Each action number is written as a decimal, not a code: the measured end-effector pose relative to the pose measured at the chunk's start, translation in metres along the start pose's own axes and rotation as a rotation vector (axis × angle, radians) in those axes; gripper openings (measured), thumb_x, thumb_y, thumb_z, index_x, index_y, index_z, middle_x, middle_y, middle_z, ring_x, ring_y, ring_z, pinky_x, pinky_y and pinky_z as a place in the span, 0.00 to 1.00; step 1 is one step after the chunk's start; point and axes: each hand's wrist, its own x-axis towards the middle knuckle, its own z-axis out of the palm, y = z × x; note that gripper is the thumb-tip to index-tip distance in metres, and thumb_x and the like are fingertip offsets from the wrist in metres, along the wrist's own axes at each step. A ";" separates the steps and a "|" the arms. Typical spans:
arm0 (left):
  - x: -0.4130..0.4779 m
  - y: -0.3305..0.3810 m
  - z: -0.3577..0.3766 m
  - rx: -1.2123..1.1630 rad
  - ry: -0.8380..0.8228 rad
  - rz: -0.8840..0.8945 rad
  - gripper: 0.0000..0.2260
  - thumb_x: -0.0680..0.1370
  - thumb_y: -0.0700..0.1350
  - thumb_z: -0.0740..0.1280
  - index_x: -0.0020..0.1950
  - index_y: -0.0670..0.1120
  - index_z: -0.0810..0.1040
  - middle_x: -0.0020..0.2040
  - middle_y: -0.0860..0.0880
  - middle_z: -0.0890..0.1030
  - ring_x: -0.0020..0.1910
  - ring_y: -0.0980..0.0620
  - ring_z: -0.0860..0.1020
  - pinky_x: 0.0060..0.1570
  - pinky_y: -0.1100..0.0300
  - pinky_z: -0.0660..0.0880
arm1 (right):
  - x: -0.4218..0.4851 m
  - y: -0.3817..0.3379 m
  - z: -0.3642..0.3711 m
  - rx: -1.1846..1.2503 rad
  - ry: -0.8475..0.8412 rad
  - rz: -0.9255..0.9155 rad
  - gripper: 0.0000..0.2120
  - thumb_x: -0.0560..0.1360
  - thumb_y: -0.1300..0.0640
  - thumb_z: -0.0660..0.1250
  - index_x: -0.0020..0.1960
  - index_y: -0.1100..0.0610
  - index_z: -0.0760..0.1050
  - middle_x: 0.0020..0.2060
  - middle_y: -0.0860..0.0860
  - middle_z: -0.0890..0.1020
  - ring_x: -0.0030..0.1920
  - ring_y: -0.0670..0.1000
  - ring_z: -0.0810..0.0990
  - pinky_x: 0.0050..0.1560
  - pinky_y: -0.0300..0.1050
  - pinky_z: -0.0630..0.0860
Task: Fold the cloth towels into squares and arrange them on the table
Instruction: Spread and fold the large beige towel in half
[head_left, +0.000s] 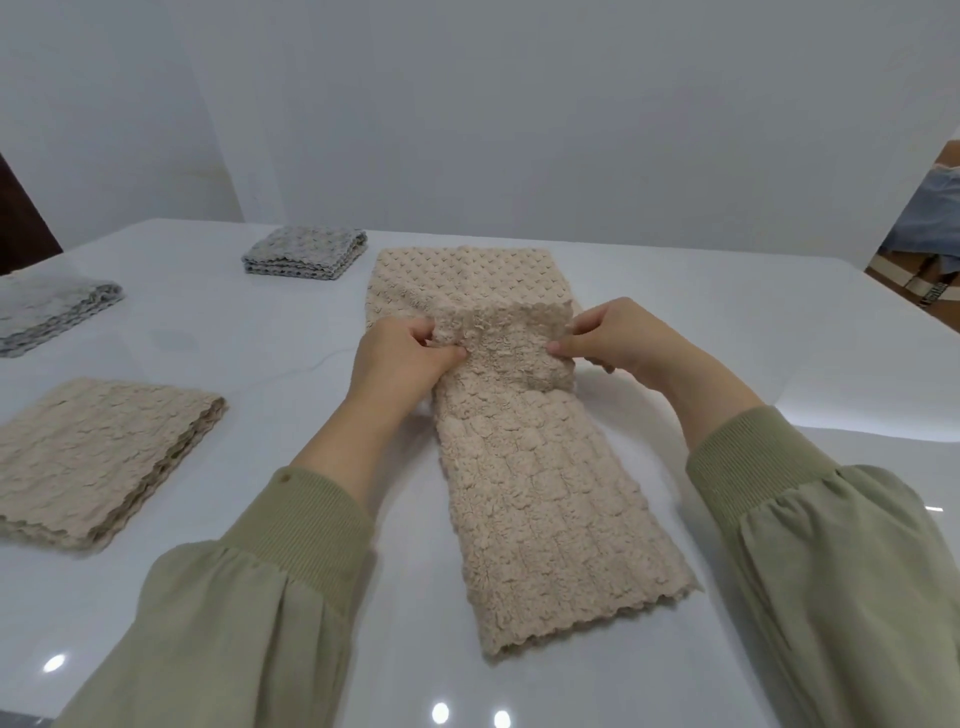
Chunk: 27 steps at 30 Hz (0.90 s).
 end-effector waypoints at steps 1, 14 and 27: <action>0.001 0.000 0.000 0.015 0.025 0.008 0.16 0.69 0.46 0.74 0.35 0.35 0.74 0.30 0.47 0.69 0.30 0.51 0.67 0.35 0.59 0.61 | 0.000 -0.001 0.000 0.046 0.001 0.016 0.09 0.71 0.58 0.73 0.36 0.63 0.80 0.21 0.47 0.68 0.25 0.48 0.62 0.29 0.41 0.61; -0.006 0.004 0.000 -0.385 0.075 -0.032 0.11 0.76 0.38 0.60 0.50 0.46 0.81 0.48 0.48 0.82 0.50 0.49 0.80 0.53 0.56 0.78 | -0.001 -0.005 0.039 0.901 0.242 -0.047 0.09 0.72 0.67 0.59 0.41 0.62 0.78 0.28 0.53 0.79 0.30 0.52 0.78 0.36 0.46 0.77; -0.046 0.020 -0.010 -0.707 -0.316 -0.433 0.21 0.77 0.36 0.64 0.68 0.49 0.67 0.42 0.44 0.78 0.27 0.51 0.80 0.25 0.63 0.77 | -0.048 0.003 0.038 0.875 0.294 0.073 0.05 0.74 0.69 0.65 0.43 0.60 0.75 0.36 0.56 0.77 0.30 0.50 0.79 0.27 0.40 0.77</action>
